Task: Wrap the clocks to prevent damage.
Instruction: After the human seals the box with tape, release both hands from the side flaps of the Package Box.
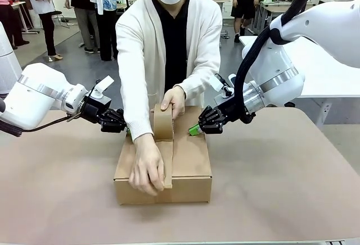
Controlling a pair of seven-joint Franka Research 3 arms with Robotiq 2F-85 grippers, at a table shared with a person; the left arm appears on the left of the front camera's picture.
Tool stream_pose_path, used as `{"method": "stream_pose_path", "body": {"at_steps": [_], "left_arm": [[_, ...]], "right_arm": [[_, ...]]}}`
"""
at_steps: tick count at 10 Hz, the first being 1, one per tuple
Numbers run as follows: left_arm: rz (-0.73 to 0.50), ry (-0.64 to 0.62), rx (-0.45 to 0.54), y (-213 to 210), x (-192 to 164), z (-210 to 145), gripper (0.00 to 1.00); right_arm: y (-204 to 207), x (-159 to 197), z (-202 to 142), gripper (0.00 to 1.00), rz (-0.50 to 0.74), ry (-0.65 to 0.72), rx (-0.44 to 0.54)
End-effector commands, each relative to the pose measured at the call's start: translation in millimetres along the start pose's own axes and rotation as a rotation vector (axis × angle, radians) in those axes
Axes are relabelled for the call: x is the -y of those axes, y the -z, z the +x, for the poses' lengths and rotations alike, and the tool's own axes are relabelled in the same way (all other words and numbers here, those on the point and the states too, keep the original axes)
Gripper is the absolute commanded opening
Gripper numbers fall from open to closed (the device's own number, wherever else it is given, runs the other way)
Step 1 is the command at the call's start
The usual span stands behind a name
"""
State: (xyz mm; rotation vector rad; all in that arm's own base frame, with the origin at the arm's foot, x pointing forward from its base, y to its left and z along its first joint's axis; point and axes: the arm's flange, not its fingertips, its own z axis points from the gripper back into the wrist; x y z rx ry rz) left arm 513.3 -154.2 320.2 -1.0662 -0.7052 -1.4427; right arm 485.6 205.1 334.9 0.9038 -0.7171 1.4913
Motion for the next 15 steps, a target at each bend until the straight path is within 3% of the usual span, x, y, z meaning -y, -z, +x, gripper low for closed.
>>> {"method": "stream_pose_path", "body": {"at_steps": [1,15], "left_arm": [[0.005,0.005,-0.007,2.5,-0.3,-2.5,0.00],[0.005,0.005,-0.007,2.5,-0.3,-2.5,0.00]], "right_arm": [[1.4,0.1,-1.9,0.01,0.001,0.013,-0.001],[1.4,0.1,-1.9,0.01,0.001,0.013,-0.001]]}}
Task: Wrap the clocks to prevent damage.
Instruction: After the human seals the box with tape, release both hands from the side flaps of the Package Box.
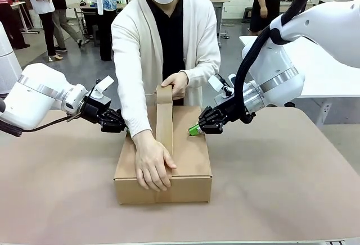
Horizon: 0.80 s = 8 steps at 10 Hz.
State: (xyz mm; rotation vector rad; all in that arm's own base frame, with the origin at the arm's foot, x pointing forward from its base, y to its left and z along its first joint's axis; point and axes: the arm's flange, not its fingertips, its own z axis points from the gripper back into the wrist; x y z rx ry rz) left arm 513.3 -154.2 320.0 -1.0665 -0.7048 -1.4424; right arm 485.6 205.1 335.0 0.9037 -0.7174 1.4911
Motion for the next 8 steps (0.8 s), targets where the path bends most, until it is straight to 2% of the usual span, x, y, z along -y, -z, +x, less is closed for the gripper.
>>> {"method": "stream_pose_path", "body": {"at_steps": [1,8], "left_arm": [[0.005,0.005,-0.007,2.4,-0.2,-2.2,0.00],[0.005,0.005,-0.007,2.4,-0.2,-2.2,0.00]], "right_arm": [[1.5,0.1,-2.0,0.01,0.001,0.013,-0.001],[1.5,0.1,-2.0,0.01,0.001,0.013,-0.001]]}}
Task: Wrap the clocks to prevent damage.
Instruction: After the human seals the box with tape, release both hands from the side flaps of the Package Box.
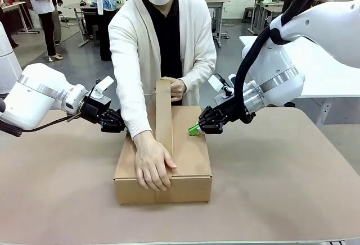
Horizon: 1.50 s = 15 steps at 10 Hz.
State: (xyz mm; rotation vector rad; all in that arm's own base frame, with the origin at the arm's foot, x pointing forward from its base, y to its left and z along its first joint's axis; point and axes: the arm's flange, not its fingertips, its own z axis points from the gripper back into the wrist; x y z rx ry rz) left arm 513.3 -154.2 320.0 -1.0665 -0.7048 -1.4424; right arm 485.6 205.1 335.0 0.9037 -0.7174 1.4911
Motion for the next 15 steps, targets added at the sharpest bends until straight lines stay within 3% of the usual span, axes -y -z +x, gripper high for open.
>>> {"method": "stream_pose_path", "body": {"at_steps": [1,15], "left_arm": [[0.005,0.005,-0.007,2.4,-0.2,-2.2,0.00],[0.005,0.005,-0.007,2.4,-0.2,-2.2,0.00]], "right_arm": [[1.5,0.1,-2.0,0.01,0.001,0.013,-0.001],[1.5,0.1,-2.0,0.01,0.001,0.013,-0.001]]}}
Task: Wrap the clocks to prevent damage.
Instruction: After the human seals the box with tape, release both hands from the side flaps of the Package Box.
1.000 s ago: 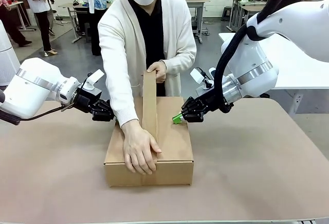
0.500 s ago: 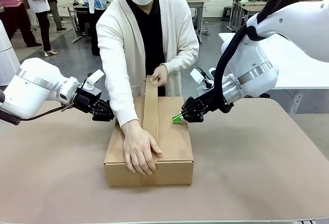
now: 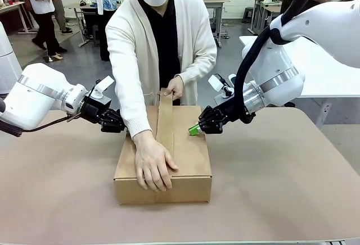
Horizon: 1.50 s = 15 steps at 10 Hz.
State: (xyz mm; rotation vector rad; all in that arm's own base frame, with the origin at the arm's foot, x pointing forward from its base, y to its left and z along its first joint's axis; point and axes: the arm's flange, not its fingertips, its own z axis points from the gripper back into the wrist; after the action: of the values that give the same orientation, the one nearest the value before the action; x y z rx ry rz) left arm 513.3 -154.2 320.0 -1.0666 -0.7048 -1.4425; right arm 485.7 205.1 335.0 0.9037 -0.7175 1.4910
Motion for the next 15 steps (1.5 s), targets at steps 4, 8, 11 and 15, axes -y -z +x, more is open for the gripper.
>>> {"method": "stream_pose_path", "body": {"at_steps": [4,8,11,15], "left_arm": [[0.005,0.005,-0.007,2.4,-0.2,-2.2,0.00],[0.005,0.005,-0.007,2.4,-0.2,-2.2,0.00],[0.005,0.005,-0.007,2.4,-0.2,-2.2,0.00],[0.005,0.005,-0.007,2.4,-0.2,-2.2,0.00]], "right_arm": [[1.5,0.1,-1.9,0.01,0.001,0.013,-0.001],[1.5,0.1,-1.9,0.01,0.001,0.013,-0.001],[1.5,0.1,-1.9,0.01,0.001,0.013,-0.001],[1.5,0.1,-1.9,0.01,0.001,0.013,-0.001]]}}
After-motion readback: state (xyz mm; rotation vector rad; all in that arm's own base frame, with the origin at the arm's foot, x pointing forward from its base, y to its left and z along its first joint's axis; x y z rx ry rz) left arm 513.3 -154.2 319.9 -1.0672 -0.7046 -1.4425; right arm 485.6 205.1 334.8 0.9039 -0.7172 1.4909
